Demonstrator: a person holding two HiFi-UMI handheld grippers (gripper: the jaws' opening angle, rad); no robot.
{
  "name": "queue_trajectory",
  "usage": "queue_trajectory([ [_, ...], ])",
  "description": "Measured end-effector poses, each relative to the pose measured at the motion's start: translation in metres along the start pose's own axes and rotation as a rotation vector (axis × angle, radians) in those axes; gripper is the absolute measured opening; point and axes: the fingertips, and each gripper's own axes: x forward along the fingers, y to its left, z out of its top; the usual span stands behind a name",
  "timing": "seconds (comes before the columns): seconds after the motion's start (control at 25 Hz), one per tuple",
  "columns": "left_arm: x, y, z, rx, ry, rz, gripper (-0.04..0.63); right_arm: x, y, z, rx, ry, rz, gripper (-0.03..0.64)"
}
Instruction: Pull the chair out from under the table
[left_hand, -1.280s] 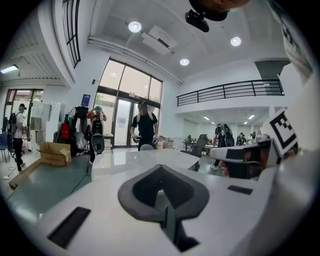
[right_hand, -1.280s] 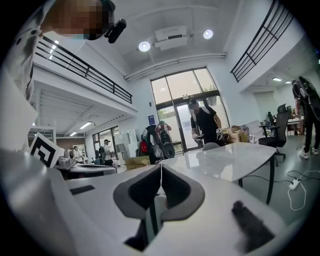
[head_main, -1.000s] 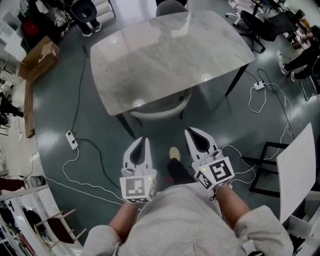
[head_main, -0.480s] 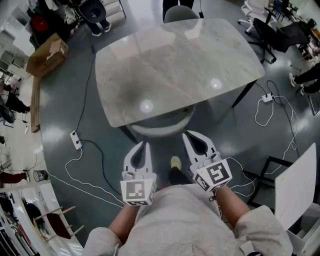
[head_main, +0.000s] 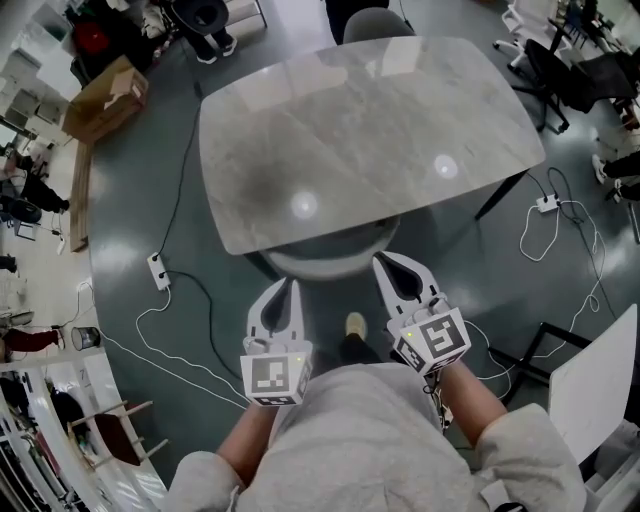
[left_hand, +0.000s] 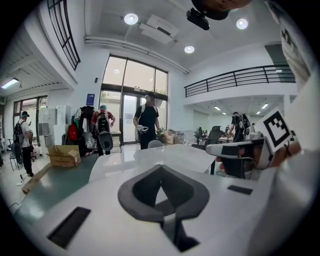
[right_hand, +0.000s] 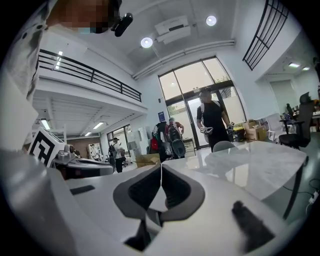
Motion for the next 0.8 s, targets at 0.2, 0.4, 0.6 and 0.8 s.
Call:
queue_trajectory([
  [0.2, 0.009, 0.005, -0.001, 0.036, 0.005, -0.025, 0.014, 0.007, -0.003, -0.009, -0.01, 0.043, 0.001, 0.025],
  [0.4, 0.026, 0.01, -0.021, 0.102, 0.07, -0.114, 0.015, 0.017, -0.002, -0.02, -0.062, 0.085, 0.006, 0.026],
  [0.6, 0.039, 0.006, -0.048, 0.165, 0.146, -0.262, 0.09, 0.031, 0.005, -0.047, -0.153, 0.209, 0.035, 0.026],
  [0.8, 0.055, -0.001, -0.079, 0.293, 0.243, -0.4, 0.179, 0.037, 0.008, -0.073, -0.189, 0.304, 0.085, 0.058],
])
